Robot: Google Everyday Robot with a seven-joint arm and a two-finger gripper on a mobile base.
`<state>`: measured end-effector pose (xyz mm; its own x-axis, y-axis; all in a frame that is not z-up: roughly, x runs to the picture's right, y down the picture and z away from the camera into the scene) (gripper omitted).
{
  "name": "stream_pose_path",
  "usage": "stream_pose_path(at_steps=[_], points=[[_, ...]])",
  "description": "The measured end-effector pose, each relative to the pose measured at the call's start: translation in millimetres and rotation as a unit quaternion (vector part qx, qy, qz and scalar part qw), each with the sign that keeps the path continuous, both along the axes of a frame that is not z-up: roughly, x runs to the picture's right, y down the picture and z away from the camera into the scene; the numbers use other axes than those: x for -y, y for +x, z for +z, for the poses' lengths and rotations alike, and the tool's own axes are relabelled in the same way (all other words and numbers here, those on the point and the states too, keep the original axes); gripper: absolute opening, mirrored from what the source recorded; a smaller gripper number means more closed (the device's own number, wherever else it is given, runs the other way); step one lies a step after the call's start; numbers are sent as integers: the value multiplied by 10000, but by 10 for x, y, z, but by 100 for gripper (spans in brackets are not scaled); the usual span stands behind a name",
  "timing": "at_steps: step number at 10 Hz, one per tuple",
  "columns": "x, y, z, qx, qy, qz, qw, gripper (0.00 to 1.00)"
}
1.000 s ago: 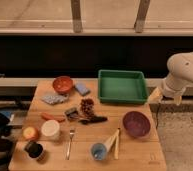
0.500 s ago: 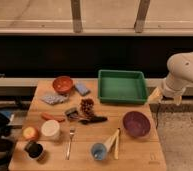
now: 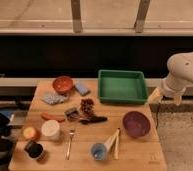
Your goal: Stack bowls on top of each other
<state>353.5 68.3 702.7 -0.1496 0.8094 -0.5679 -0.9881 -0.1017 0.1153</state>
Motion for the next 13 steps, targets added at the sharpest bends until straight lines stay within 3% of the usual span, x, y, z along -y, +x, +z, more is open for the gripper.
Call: stream_pose_path(at_steps=[8,11,13], points=[[5,-4,2,-4,33,-68,10000,80],[194,-264,79,163,440,-507,9976,80],[416,-670,138,503,901,-730,9920,80]])
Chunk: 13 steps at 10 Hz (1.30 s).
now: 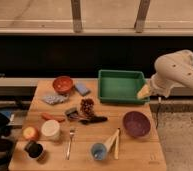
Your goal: Stack bowls on top of each other
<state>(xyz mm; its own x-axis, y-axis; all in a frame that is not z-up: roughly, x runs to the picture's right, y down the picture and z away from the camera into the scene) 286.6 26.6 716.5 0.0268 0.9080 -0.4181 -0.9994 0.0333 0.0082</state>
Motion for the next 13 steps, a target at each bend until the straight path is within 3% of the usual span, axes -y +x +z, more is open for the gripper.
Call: stream_pose_path(at_steps=[2,4,7,13], points=[[175,-319,10,373,325,-205,9986,80],[349,-708,17,795,570,-451,9942,80],[582,-1352,-1,1496,701,-730,9836,80],[565,-1355,22,1513,711,-794,9827,80]])
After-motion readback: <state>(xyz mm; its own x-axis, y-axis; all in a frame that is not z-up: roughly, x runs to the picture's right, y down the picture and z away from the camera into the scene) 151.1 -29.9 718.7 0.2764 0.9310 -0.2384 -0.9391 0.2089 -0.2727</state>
